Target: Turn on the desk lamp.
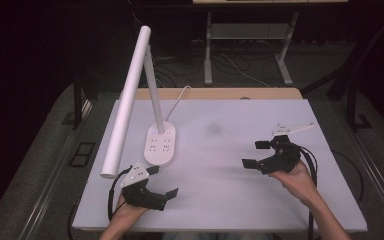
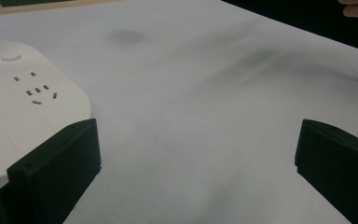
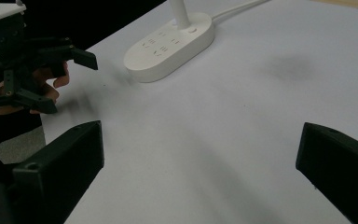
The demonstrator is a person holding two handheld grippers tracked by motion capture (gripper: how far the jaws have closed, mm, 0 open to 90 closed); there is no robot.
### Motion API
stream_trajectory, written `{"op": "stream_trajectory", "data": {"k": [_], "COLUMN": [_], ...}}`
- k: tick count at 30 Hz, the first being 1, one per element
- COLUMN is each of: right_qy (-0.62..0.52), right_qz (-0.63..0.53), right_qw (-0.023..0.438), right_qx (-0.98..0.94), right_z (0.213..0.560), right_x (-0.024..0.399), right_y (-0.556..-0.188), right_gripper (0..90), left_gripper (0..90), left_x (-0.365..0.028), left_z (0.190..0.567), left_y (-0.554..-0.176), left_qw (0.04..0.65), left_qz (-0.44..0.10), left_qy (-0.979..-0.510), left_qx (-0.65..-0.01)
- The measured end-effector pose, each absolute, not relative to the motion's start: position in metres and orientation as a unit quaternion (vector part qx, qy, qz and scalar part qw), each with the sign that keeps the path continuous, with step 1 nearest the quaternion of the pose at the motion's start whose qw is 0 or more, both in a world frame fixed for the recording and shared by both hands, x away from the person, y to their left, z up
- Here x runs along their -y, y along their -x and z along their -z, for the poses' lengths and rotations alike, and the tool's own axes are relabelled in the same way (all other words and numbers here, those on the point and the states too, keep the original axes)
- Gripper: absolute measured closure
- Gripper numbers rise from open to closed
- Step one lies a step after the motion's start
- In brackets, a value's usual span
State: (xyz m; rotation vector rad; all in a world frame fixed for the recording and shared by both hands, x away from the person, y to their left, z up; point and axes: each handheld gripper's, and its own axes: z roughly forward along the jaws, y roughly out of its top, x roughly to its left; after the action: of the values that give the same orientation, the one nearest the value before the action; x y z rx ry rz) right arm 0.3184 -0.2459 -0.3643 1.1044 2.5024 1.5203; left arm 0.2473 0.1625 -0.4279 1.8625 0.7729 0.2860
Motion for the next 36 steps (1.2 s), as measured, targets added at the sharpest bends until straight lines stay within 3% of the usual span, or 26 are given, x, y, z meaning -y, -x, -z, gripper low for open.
{"op": "stream_trajectory", "data": {"k": [36], "right_qy": [-0.323], "right_qz": [-0.473], "right_qw": [-0.011], "right_qx": [-0.820], "right_z": [0.340], "right_x": [0.178], "right_y": [-0.379], "right_gripper": [0.3], "left_gripper": [0.0], "left_x": [-0.163], "left_z": [0.428], "left_y": [-0.248], "left_qw": [0.525], "left_qz": [-0.117], "left_qy": [-0.780], "left_qx": [-0.320]}}
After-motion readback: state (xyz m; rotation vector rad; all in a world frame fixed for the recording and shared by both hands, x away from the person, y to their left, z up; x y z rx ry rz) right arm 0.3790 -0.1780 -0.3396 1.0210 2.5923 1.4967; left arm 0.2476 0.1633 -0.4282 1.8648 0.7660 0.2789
